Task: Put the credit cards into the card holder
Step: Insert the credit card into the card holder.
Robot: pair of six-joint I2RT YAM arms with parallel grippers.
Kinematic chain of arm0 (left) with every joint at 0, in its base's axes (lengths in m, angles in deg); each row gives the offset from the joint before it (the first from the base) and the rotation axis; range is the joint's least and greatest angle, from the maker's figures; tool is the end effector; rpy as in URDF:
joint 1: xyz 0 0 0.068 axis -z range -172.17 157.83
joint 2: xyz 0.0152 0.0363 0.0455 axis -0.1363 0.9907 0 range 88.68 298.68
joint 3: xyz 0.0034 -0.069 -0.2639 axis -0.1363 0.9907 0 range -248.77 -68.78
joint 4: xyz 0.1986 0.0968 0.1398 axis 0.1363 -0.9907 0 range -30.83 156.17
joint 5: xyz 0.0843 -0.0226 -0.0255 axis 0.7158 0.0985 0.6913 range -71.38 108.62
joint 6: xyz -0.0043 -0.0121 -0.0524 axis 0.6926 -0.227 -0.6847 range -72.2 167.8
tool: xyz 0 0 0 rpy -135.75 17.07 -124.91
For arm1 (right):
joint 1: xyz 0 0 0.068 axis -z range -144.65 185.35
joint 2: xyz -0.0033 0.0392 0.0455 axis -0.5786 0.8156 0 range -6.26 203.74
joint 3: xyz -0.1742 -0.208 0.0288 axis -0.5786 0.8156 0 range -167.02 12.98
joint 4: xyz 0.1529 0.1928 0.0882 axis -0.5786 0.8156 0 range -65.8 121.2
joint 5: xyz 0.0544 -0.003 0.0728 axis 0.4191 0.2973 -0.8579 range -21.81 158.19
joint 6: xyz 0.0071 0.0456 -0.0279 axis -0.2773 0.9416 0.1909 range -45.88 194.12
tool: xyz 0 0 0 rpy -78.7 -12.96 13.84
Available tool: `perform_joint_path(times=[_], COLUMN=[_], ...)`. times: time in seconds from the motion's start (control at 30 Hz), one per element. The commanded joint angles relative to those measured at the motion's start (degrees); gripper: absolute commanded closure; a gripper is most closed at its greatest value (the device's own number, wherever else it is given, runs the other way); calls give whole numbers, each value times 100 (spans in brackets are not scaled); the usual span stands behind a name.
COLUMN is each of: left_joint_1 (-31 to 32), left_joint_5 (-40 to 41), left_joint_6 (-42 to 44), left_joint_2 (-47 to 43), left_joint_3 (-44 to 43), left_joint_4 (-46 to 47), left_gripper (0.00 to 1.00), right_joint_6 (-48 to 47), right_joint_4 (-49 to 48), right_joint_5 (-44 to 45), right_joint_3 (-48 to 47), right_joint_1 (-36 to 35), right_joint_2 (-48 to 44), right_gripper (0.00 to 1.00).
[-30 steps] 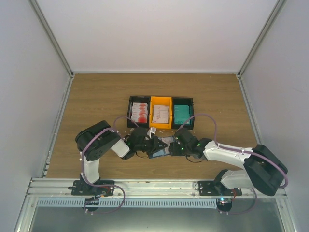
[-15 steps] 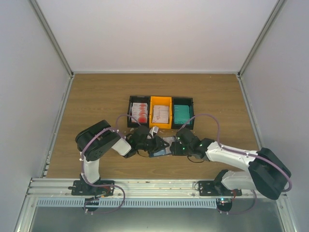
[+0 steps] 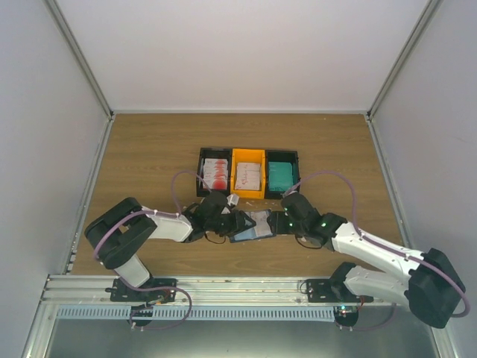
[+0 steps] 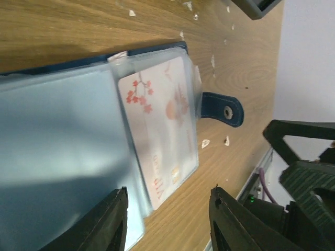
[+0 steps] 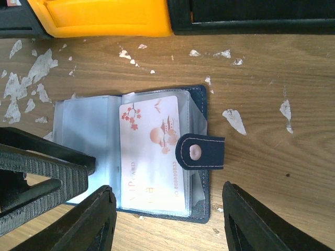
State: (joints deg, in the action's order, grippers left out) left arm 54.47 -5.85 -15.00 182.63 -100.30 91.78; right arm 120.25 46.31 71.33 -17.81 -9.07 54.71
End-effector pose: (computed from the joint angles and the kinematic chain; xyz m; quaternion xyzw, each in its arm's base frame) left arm 0.1884 -0.2209 0.1236 -0.0289 0.8786 -0.4666 0.0980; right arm 0.1449 0.1391 0.1864 0.0228 0.9458 0.2113 0.2457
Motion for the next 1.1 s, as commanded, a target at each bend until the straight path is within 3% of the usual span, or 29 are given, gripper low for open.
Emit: perform_joint_path(times=[0.0,0.17,0.3,0.4,0.5,0.6,0.67,1.07], left_joint_1=[48,54,104,126,144,144,144,144], left_joint_5=[427,428,434,454,494,589,639,696], left_joint_6=[320,489,574,601,611,576,534,591], left_joint_2=[-278,-65,67,62,117,272,379,723], left_joint_3=[-47,-366,-553,-620,-702,-859,-926,-1181], left_joint_4=[-684,-923,-927,-913,-980,-1232,-1347,-1378], left_gripper=[56,59,77,88,86,72,70,88], right_joint_6=[-201,-312,-375,-392,-398,-420,-421,-442], right_joint_4=[214,216,79,-59,-176,-286,-336,-697], right_joint_5=[207,284,151,7,-107,-246,-277,-465], right_joint_3=[-254,-316,-227,-131,-35,55,107,302], right_joint_1=[47,57,60,69,65,68,72,67], right_joint_2=[-132,-68,115,247,409,613,743,1233], right_gripper=[43,43,44,50,58,61,62,66])
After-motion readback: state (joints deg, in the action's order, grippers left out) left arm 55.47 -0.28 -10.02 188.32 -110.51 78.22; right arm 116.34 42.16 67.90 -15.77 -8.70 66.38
